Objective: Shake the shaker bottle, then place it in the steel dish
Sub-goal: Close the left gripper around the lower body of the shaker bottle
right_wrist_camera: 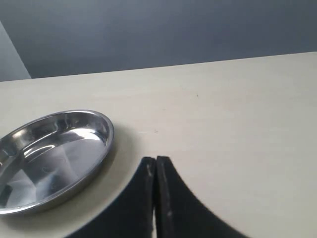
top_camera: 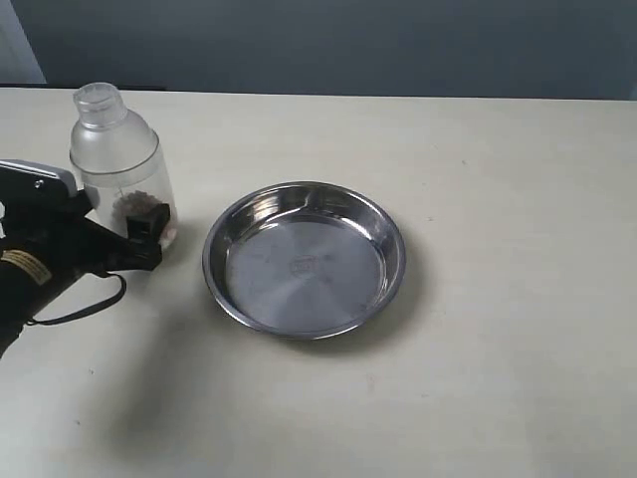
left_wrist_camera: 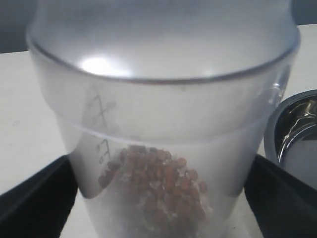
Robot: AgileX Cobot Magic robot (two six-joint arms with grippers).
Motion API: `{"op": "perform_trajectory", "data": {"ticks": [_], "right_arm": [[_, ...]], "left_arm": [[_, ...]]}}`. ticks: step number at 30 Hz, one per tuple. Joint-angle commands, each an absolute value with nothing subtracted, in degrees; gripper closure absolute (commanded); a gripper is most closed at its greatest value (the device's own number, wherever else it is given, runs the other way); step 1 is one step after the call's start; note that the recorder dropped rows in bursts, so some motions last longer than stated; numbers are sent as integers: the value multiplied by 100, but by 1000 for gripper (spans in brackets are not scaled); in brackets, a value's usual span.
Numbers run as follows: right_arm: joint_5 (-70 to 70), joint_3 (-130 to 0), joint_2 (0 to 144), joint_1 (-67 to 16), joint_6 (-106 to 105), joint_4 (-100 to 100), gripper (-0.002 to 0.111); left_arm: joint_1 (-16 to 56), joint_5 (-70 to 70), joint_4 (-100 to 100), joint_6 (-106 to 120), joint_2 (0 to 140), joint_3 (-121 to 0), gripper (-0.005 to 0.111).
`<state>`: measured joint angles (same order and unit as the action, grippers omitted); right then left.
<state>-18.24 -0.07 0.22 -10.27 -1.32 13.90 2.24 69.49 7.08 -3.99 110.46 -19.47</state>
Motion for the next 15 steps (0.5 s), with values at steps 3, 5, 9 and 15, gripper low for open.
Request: {"op": "perform_trajectory", "data": {"ticks": [3,5,9,15], "right_arm": [[-1767,0,0,-1037,-149,1365,109],[-1767,0,0,-1037,-149,1365,109],[-1767,0,0,-1037,-149,1365,109],[-1767,0,0,-1037,-149,1365,109]], "left_arm": [[227,6996,762,-383,11260,-2293,22],[227,6996,746,-383,11368,-2417,22],[227,6996,699,-394,11473,-2449,22],[227,6996,721,-261,11478,-2496,22]]}}
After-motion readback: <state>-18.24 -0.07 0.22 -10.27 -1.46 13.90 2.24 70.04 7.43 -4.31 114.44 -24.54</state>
